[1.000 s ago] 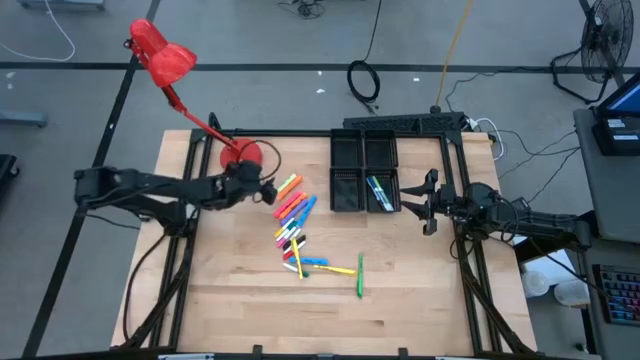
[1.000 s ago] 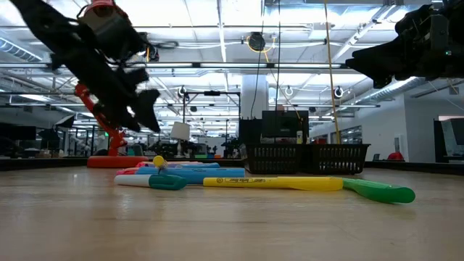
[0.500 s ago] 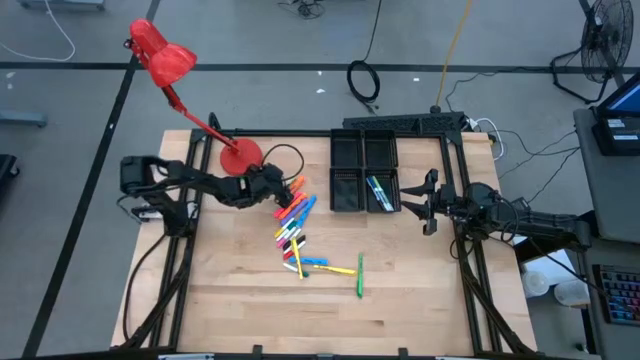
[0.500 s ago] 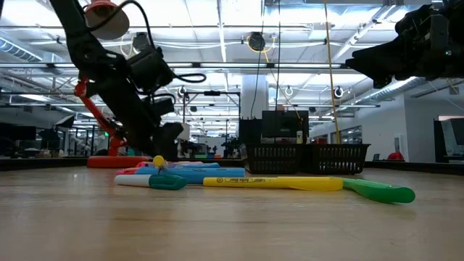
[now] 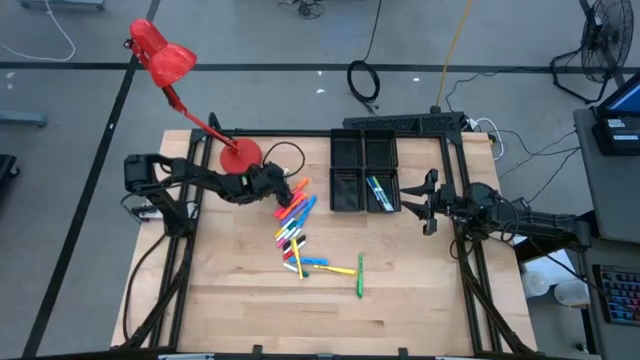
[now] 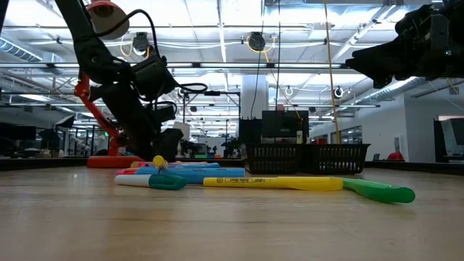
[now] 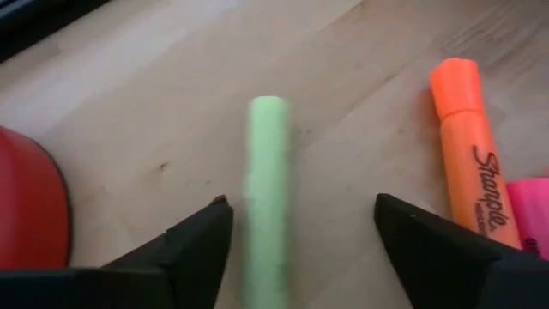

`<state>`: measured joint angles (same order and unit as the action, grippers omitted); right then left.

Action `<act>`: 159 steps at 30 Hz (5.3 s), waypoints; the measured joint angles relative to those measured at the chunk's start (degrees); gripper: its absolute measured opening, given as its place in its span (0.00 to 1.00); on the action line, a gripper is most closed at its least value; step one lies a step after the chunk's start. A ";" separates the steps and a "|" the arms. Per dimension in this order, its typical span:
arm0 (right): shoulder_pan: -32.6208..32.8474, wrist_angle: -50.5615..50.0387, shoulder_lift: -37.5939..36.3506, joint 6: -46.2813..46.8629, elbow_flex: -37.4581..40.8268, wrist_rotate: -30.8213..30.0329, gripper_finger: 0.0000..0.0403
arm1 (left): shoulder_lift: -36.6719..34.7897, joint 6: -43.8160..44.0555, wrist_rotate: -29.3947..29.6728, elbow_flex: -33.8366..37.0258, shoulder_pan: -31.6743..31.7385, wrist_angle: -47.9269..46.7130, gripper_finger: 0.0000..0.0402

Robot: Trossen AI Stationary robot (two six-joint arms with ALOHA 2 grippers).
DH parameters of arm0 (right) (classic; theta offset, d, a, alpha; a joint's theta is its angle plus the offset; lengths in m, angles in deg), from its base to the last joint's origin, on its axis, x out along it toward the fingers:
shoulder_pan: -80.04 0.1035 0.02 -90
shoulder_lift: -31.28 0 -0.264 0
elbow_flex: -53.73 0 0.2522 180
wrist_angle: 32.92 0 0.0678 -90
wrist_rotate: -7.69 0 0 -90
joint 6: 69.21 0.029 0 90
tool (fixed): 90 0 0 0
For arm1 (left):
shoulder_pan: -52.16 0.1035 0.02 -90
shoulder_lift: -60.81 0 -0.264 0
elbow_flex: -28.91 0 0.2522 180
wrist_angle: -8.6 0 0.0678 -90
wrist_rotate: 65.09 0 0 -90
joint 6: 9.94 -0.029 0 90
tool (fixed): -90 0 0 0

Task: Pick & Place Markers
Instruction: Put the green highlighter pen into the top left black bin, then put the orange highlighter pen into the top left black bin

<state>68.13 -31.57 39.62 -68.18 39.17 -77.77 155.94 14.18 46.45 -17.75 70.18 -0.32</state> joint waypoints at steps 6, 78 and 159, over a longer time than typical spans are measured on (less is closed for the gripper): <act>-0.01 -0.02 0.00 0.00 0.00 0.00 0.36 | 0.04 1.92 -2.31 0.04 0.35 -0.18 0.41; 0.01 0.00 0.04 0.00 -0.02 0.00 0.36 | 26.73 12.05 -12.38 -41.77 5.60 31.31 0.30; 0.01 0.00 0.04 0.00 -0.01 0.00 0.36 | -7.92 -19.44 -9.48 -13.12 -2.12 -16.62 0.56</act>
<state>68.14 -31.57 39.67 -68.18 39.16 -77.77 148.02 -5.26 36.97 -30.87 68.06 -16.93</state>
